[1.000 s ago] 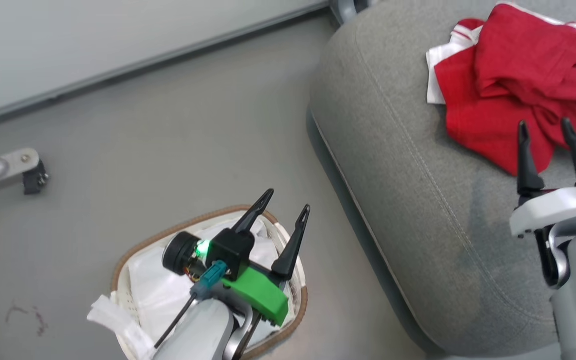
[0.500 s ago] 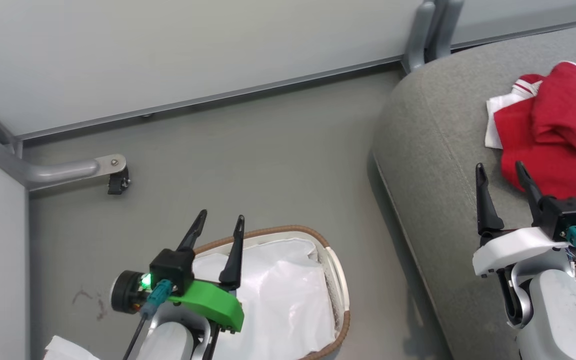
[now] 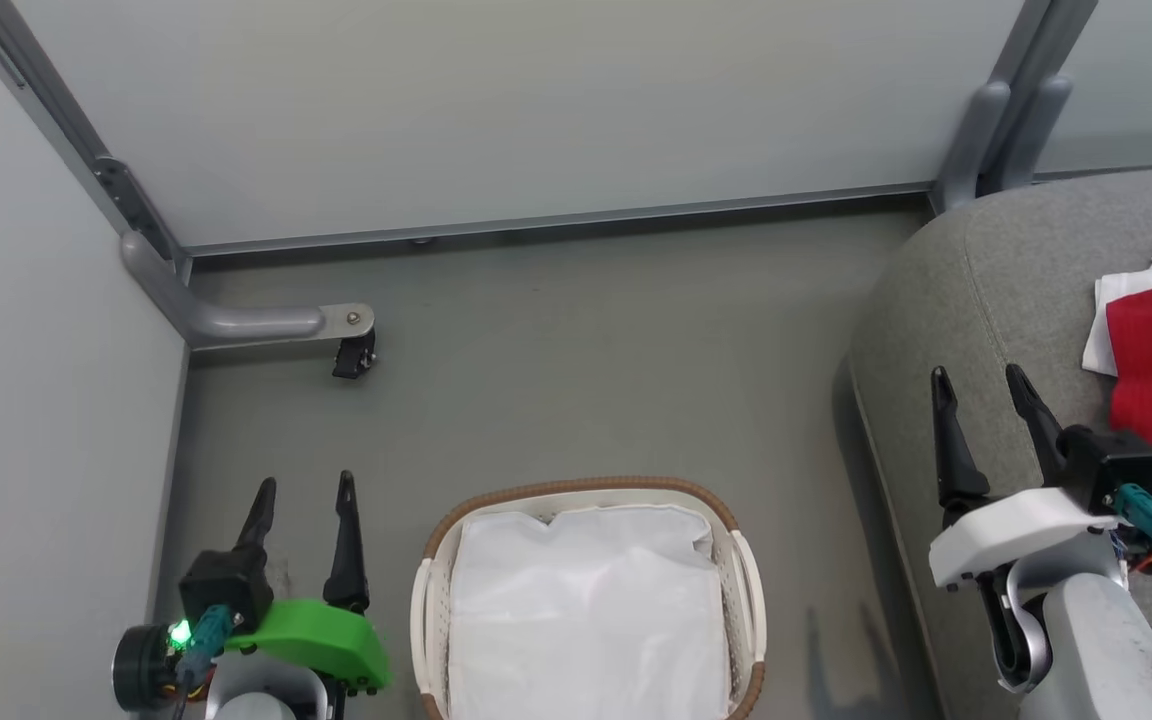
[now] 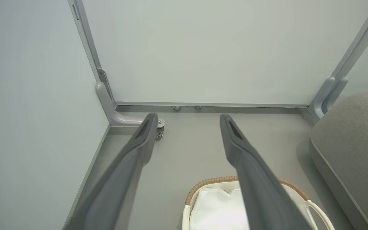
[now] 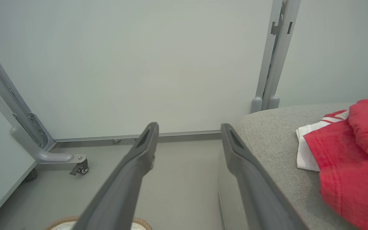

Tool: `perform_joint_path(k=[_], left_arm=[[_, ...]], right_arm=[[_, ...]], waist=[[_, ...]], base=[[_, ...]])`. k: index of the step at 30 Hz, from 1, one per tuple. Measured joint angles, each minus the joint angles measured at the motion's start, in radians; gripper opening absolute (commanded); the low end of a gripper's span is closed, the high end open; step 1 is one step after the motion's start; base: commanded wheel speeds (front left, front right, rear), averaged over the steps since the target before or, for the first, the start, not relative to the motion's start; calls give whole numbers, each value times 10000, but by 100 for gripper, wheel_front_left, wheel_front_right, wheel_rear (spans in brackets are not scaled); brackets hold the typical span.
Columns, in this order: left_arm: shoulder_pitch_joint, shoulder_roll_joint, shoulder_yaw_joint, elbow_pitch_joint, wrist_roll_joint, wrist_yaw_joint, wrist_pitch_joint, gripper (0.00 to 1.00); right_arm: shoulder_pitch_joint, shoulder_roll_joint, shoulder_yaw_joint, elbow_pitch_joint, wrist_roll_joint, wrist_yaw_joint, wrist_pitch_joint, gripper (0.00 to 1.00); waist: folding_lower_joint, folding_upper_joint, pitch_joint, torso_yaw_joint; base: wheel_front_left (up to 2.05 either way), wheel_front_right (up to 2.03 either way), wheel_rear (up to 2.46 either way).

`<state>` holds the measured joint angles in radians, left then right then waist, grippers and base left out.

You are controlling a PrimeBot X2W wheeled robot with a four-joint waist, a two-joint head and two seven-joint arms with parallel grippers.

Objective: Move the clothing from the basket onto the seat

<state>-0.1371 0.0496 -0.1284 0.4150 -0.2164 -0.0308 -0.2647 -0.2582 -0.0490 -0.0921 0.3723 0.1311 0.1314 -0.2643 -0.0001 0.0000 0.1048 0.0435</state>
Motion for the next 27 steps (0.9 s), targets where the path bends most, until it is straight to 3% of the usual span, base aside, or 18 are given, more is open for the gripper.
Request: perform_joint_path(k=[9,10,17,27], left_arm=[[822,-2,364,148,-270,-330,-2,100],[878,-2,391,150,-336,-393,0,0],[1028,-46,345,648,-462,-393,98,0],[1027,-46,625,389,-2276,-447,594,0]], right_arm=[[752,-4,105,213,309,0,0,100],[829,0,130,222,314,0,0,0],[1216,167,109,782,447,0,115,0],[1226,173,52,564,2351,0,614,0]], waist=[[0,0,-631,183],[0,0,-692,181],[0,0,-711,174],[0,0,-735,124]], base=[[0,0,0],[0,0,0],[0,0,0],[0,0,0]])
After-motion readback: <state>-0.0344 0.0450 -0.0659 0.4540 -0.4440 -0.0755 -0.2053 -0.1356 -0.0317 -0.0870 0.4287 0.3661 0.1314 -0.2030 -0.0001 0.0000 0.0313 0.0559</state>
